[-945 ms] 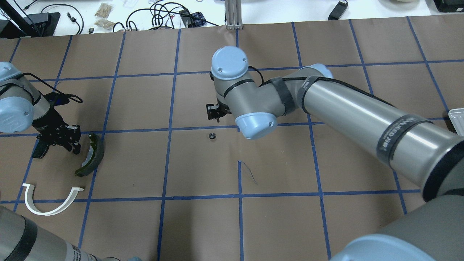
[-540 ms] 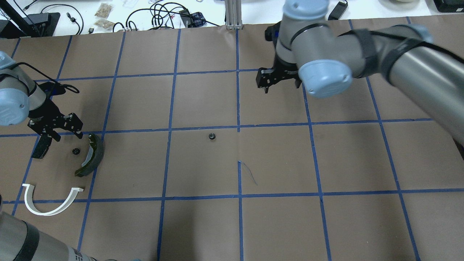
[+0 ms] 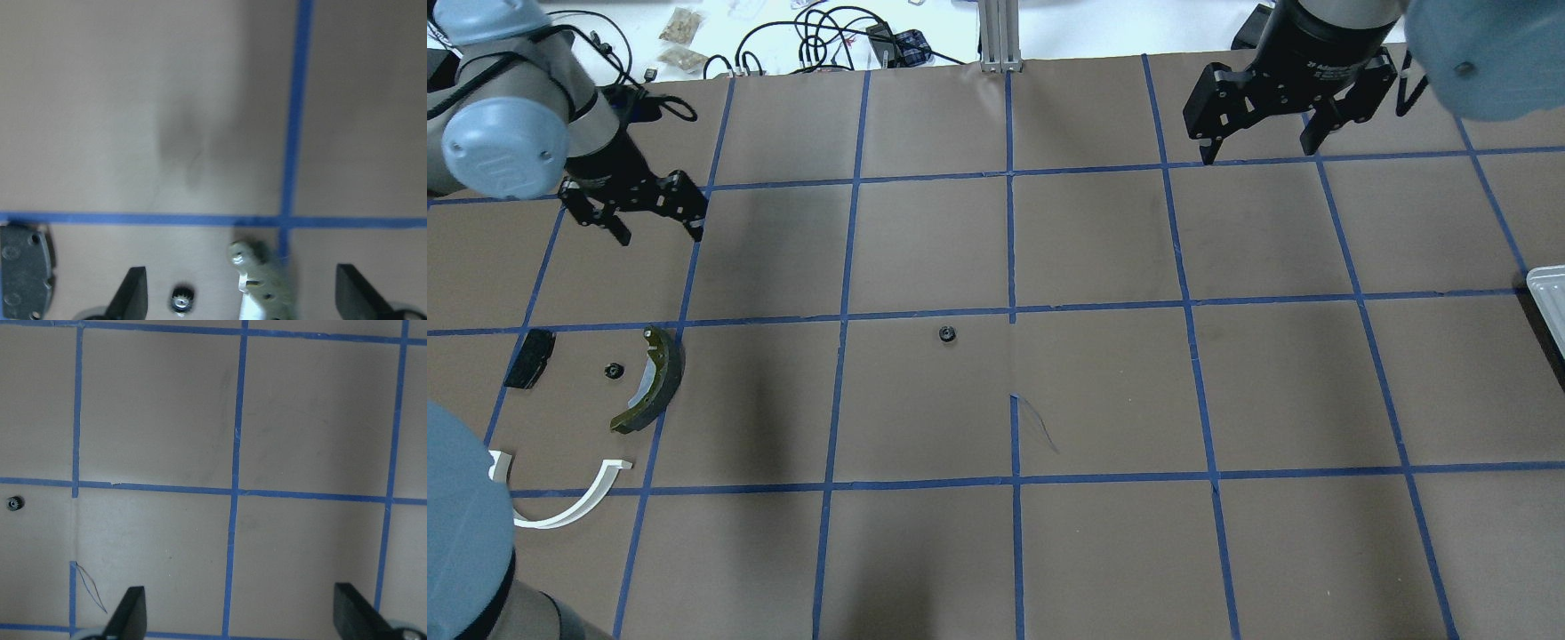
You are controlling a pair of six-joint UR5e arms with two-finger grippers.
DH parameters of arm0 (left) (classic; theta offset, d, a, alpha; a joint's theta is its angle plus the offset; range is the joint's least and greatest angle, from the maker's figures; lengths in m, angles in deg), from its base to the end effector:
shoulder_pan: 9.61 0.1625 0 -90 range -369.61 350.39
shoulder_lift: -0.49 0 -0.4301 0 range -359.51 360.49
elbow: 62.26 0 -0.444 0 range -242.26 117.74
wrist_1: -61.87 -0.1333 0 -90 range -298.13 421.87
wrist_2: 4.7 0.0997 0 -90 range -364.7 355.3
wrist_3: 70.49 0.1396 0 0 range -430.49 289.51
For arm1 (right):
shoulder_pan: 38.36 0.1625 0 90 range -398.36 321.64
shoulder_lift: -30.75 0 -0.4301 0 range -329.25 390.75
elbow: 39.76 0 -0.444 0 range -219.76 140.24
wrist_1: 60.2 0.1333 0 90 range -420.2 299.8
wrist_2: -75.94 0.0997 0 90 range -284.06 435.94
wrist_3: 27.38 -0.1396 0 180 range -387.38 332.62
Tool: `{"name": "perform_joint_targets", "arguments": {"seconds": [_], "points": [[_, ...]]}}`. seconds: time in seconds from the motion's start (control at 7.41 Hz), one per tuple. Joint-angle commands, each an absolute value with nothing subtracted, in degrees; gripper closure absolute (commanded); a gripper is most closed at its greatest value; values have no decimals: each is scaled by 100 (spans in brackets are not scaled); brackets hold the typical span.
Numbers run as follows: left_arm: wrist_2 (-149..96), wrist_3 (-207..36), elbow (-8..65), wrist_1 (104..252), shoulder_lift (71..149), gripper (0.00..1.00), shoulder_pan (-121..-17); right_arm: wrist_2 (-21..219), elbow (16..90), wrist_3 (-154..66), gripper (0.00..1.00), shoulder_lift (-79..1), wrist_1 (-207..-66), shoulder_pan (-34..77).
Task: Place bearing gear from tray to pile
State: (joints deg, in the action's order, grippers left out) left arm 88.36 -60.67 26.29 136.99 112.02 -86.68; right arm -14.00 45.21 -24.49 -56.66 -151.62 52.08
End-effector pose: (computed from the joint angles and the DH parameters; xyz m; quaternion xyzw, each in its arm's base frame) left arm 0.0254 -0.6729 0.2623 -0.0259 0.9983 0.0497 0.0172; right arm 0.1378 -0.5709 0.4785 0.0291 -0.9990 0.0337 0.0002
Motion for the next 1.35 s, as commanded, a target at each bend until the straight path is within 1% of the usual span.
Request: {"name": "perform_joint_targets", "arguments": {"seconds": [0.0,0.14,0.4,0.54,0.94,1.08,1.22], "points": [[8496,-7595,2519,13772,11263,0,-9816,-1424,4384,-2431,0,-5776,-14774,5208],[8434,-8151,2554,13746,11333,0,-10264,-1363,4322,-2483,0,-5767,-14800,5216],[7741,-8708,2616,13710,11543,0,-10960,-1458,4461,-2501,0,-5784,-14738,5216],[7721,-8989,2773,13319,11658,0,-11181,-1406,4453,-2483,0,-5837,-14730,5208],[7695,-9070,3677,11852,11878,0,-11227,-1380,4496,-2422,1,-5837,-14703,5181],[7695,-9070,3714,11838,11879,0,-11227,-1379,4506,-2457,0,-5837,-14729,5172],[7712,-9070,3732,11821,11887,13,-11227,-1423,4506,-2474,0,-5837,-14695,5155]]}}
